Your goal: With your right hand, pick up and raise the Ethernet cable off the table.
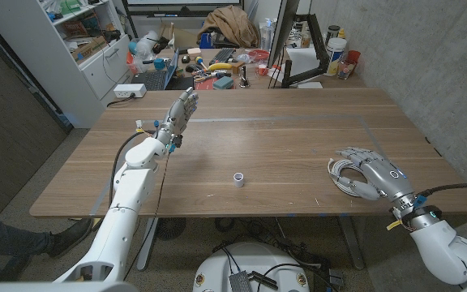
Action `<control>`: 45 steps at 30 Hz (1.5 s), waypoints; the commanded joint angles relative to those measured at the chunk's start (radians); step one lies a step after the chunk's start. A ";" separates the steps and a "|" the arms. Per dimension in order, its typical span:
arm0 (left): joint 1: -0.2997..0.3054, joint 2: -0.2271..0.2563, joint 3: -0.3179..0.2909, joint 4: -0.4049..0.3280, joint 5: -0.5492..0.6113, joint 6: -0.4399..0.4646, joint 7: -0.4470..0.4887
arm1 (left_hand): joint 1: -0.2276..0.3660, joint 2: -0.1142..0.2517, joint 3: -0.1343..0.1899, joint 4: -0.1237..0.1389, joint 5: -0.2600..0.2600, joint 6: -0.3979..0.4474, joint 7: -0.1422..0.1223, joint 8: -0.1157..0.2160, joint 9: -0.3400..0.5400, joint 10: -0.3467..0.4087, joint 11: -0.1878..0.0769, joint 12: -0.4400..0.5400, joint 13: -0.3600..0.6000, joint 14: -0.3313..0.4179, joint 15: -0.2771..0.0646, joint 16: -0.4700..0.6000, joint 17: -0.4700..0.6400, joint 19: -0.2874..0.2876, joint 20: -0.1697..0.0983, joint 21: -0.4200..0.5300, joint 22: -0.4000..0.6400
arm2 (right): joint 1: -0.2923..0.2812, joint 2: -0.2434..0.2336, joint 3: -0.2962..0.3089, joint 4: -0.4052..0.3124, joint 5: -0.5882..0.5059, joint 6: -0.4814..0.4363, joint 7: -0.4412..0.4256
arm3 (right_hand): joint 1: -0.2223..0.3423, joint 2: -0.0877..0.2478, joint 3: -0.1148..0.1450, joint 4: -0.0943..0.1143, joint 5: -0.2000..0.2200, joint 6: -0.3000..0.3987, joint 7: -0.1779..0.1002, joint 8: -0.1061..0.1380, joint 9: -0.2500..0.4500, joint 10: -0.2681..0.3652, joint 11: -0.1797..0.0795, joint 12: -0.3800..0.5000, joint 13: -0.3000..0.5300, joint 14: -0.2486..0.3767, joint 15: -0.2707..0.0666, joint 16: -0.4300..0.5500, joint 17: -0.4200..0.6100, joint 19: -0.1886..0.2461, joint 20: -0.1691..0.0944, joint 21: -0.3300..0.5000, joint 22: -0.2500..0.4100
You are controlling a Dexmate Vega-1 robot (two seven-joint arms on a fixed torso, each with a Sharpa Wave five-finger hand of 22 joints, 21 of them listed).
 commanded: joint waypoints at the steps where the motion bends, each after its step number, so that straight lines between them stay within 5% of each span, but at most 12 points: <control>1: -0.003 0.001 -0.002 0.005 -0.002 -0.001 -0.001 | 0.008 0.000 -0.004 0.002 -0.003 0.003 0.001 0.002 0.003 0.002 -0.002 0.003 0.001 -0.010 0.000 0.005 0.002 -0.009 -0.014 -0.002 0.003 | -0.013 -0.019 -0.020 -0.004 -0.001 -0.067 0.006 | 0.007 -0.011 -0.002 -0.003 0.006 -0.006 0.003 -0.004 0.004 -0.004 0.002 -0.002 0.005 -0.002 -0.036 -0.002 0.003 -0.006 -0.023 -0.003 0.005; 24: 0.000 0.000 -0.001 0.007 0.000 0.000 0.002 | 0.009 0.001 -0.007 0.002 -0.004 0.003 0.001 0.002 0.003 0.002 0.000 0.003 0.001 -0.010 -0.001 0.005 0.002 -0.011 -0.009 -0.002 0.003 | -0.049 -0.009 -0.048 -0.064 -0.005 -0.215 0.080 | 0.048 -0.013 0.008 -0.019 0.018 -0.028 0.014 -0.005 0.004 -0.027 0.024 -0.009 0.006 -0.019 -0.013 -0.007 0.002 -0.032 -0.001 -0.035 0.006; 45: -0.013 0.008 0.006 -0.001 0.009 0.016 0.001 | 0.010 0.003 -0.010 0.002 -0.005 0.004 0.000 0.002 0.003 0.003 0.001 0.003 0.001 -0.010 -0.002 0.005 0.003 -0.013 -0.008 -0.002 0.004 | -0.033 -0.008 -0.113 -0.035 -0.009 -0.282 0.016 | 0.078 -0.004 0.018 -0.024 0.020 -0.041 0.015 -0.005 0.004 -0.036 0.029 -0.009 0.006 -0.027 -0.004 -0.006 0.001 -0.044 0.005 -0.055 0.007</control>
